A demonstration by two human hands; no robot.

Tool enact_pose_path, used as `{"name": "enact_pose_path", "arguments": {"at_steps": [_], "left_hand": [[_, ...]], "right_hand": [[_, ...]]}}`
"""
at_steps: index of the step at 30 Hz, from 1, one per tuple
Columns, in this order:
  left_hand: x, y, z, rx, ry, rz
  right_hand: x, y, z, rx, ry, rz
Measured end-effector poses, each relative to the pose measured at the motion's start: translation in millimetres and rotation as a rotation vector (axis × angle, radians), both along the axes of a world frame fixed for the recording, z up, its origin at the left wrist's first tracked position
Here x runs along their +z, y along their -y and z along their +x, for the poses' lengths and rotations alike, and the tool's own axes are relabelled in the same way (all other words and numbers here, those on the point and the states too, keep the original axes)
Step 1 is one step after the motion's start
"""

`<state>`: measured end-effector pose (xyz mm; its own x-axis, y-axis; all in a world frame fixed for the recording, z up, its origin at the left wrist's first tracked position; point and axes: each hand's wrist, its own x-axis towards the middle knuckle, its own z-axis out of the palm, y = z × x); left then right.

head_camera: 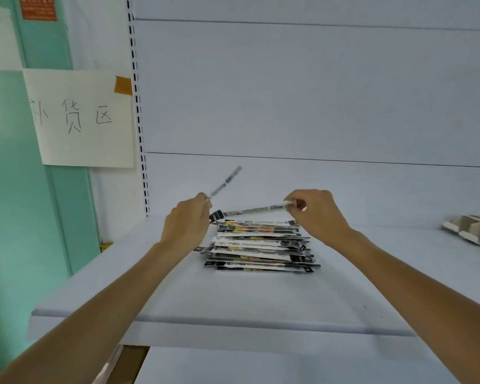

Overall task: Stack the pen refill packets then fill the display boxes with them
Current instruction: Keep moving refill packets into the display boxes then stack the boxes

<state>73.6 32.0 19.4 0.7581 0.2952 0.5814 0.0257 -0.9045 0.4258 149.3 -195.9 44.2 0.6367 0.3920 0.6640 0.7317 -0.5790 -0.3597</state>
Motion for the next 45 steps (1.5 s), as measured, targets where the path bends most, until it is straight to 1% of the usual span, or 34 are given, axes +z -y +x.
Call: {"name": "enact_pose_path", "arguments": {"at_steps": [1, 3, 5, 7, 9, 10, 11, 12, 14, 16, 18, 19, 21, 23, 28, 33, 35, 38, 40, 41, 43, 45], "left_hand": [[1, 1, 0, 0.001, 0.032, -0.163], [4, 9, 1, -0.071, 0.068, -0.541], [8, 16, 2, -0.107, 0.062, -0.796], [14, 20, 3, -0.171, 0.011, -1.074], [19, 20, 2, -0.297, -0.035, -1.358], [19, 19, 1, -0.337, -0.035, -1.437], [18, 17, 1, -0.344, -0.04, -1.43], [16, 16, 1, -0.323, -0.055, -1.37], [9, 13, 2, -0.268, -0.065, -1.261], [4, 6, 3, -0.235, -0.04, -1.23], [1, -1, 2, -0.214, -0.005, -1.193], [-1, -5, 1, -0.204, 0.012, -1.164], [-4, -13, -2, -0.178, 0.042, -1.106], [-7, -21, -3, -0.148, 0.054, -1.065], [-13, -32, -10, -0.129, -0.032, -1.019], [-15, -36, -19, -0.142, -0.121, -1.101], [-16, -35, -24, -0.157, -0.153, -1.131], [-18, -34, -27, -0.177, -0.202, -1.109], [-18, -31, -27, -0.193, -0.216, -1.119], [-17, -30, -26, -0.189, -0.213, -1.132], [-16, -30, -22, -0.175, -0.177, -1.184], [-14, -31, -21, -0.225, -0.154, -1.304]], "right_hand": [[3, -6, -2, 0.004, 0.042, 0.032], [6, -22, -8, 0.023, 0.121, -0.017], [5, -38, -13, 0.036, 0.206, -0.085], [2, -48, -18, 0.094, 0.284, -0.126], [-7, -54, -23, 0.191, 0.344, -0.261], [-14, -56, -27, 0.225, 0.381, -0.339], [-19, -57, -32, 0.249, 0.407, -0.409], [-24, -59, -35, 0.275, 0.407, -0.473], [-27, -59, -35, 0.289, 0.34, -0.573], [-23, -54, -26, 0.159, 0.148, -0.635], [-23, -47, -14, 0.032, -0.042, -0.629], [-25, -44, -9, 0.002, -0.104, -0.627], [-29, -41, -5, 0.012, -0.145, -0.645], [-30, -41, -5, 0.059, -0.151, -0.613], [-19, -50, -8, 0.17, -0.264, -0.369], [-12, -54, -15, 0.25, -0.345, -0.235], [-11, -55, -15, 0.233, -0.309, -0.229], [-14, -57, -11, 0.134, -0.149, -0.373], [-17, -58, -11, 0.127, -0.066, -0.407], [-18, -59, -12, 0.148, -0.029, -0.387], [-16, -63, -18, 0.231, 0.013, -0.257], [-12, -71, -26, 0.337, 0.053, -0.123]]}}
